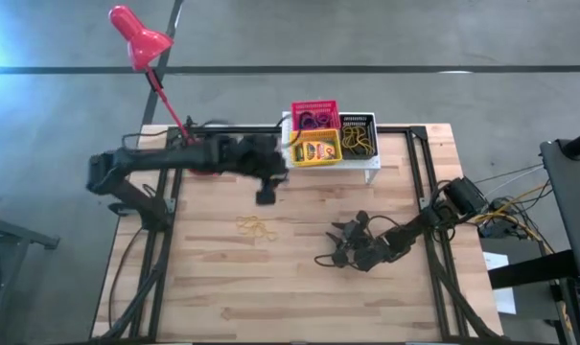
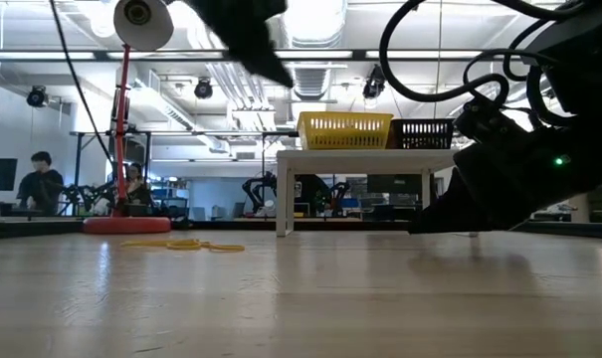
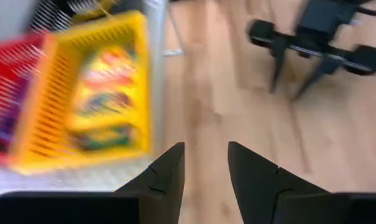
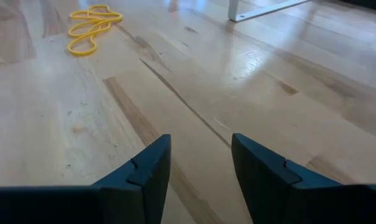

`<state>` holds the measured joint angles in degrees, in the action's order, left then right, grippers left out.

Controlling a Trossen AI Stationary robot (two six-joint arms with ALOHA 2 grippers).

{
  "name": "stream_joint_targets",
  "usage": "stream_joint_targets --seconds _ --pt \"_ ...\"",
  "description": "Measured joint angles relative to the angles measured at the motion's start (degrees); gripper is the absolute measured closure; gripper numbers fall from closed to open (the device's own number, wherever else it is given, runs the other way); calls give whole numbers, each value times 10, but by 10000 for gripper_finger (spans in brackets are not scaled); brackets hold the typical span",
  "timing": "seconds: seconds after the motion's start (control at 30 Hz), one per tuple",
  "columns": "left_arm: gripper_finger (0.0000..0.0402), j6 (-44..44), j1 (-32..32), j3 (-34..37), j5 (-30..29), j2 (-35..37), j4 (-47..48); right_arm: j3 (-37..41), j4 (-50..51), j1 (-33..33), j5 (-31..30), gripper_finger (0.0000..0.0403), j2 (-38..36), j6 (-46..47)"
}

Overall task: Pick & Place Office Desk Supplies
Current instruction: Put the yellow rubber band into the black bin on the shelf

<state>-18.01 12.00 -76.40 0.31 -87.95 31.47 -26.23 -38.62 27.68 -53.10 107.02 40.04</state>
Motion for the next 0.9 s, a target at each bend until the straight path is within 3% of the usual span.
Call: stream_joint_targets --seconds 0.23,0.43,0.57,0.9 --pt "279 105 -76 267 -2 106 -136 0 3 0 0 236 0 -2" --pt "279 233 -107 439 -2 158 -203 0 3 -11 0 236 0 -2" --pt "279 316 -107 517 -3 169 -267 0 3 -24 0 236 0 -2" --pt "279 313 -107 611 -38 168 -375 -2 2 -51 5 236 0 -2"
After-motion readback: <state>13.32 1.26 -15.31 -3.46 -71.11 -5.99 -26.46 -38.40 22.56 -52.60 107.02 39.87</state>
